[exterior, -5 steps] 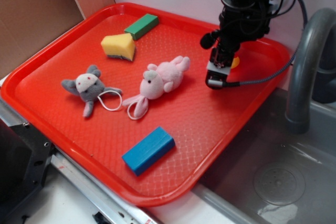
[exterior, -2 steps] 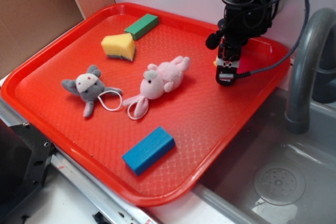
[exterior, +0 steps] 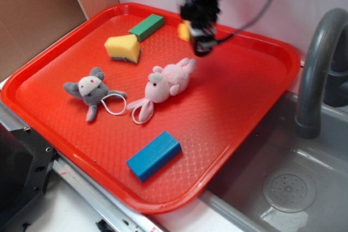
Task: Grab the yellow duck.
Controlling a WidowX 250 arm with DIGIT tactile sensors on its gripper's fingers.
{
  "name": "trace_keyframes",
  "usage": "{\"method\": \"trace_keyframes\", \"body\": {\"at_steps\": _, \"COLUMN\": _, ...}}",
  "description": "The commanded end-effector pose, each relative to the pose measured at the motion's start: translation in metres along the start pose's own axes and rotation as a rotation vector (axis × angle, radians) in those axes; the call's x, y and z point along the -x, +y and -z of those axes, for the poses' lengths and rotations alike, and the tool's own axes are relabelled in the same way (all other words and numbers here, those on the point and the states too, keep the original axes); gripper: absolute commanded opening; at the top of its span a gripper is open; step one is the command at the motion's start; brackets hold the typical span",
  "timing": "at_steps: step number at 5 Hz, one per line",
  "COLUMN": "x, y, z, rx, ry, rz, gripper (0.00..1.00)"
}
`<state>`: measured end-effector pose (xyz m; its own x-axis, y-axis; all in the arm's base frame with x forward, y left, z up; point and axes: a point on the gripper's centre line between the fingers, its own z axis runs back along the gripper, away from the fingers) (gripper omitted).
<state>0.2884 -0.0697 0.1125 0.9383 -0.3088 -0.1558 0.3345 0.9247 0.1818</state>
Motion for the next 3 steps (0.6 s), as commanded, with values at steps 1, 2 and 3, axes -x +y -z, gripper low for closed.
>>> {"method": "trace_keyframes", "body": {"at_steps": 1, "x": 0.072, "y": -0.012, "z": -0.075, "rx": 0.139, "ry": 0.008, "rz": -0.442, "gripper": 0.00}}
{"method": "trace_keyframes", "body": {"at_steps": 2, "x": 0.082, "y": -0.008, "z": -0.095, "rx": 0.132, "ry": -0.103, "rz": -0.459, "gripper": 0.00}}
{"method": "trace_keyframes", "body": {"at_steps": 3, "x": 0.082, "y": -0.002, "z": -0.097, "rx": 0.114, "ry": -0.213, "rz": -0.465, "gripper": 0.00}}
